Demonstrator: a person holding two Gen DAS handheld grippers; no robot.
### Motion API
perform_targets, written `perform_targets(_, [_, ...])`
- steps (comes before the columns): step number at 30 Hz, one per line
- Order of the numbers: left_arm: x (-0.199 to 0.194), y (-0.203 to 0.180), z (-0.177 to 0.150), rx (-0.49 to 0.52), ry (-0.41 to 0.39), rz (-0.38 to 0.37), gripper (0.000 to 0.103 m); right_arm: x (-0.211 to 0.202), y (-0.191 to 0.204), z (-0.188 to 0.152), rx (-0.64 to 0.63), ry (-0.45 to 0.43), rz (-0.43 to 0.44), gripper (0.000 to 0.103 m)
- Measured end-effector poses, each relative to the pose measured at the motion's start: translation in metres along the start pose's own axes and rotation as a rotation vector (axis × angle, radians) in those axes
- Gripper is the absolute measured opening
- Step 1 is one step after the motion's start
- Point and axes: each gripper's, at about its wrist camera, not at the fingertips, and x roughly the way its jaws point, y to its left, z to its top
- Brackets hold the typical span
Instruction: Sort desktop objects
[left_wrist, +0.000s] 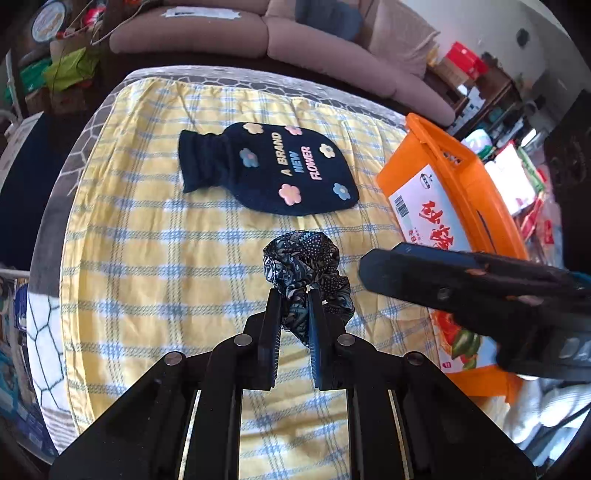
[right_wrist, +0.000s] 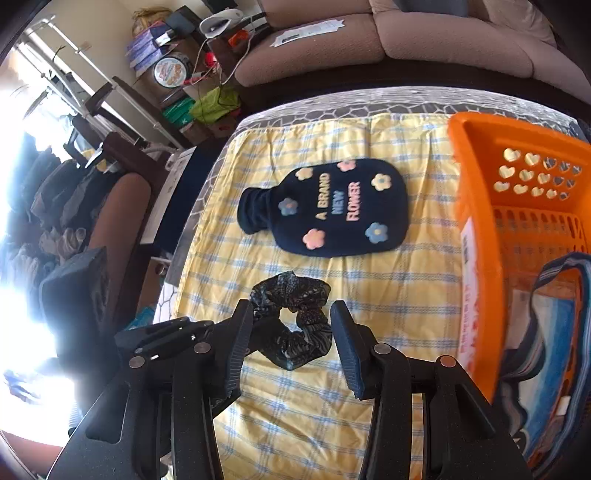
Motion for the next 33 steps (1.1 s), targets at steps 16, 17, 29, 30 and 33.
perform_targets(16, [-0.041,0.044,-0.028,-0.054,-0.077,-0.161,0.011,0.074,0.021,-0.022,0.048,0.168,0.037,0.046])
perform_targets(17, [-0.043,0.048,-0.029,-0.067,-0.085,-0.182,0.011,0.076,0.021,-0.023,0.056,0.184,0.06,0.045])
perform_targets(29, [-0.066,0.07,-0.028,-0.149,-0.145,-0.318,0.008,0.074,0.01,-0.042,0.211,0.192,0.393,0.045])
perform_targets(30, [-0.066,0.073,-0.03,-0.158,-0.144,-0.295,0.008,0.074,0.01,-0.043,0.23,0.19,0.435,0.045])
perform_targets(33, [-0.075,0.09,-0.03,-0.189,-0.148,-0.185,0.009,0.071,0.016,-0.043,0.197,0.184,0.335,0.045])
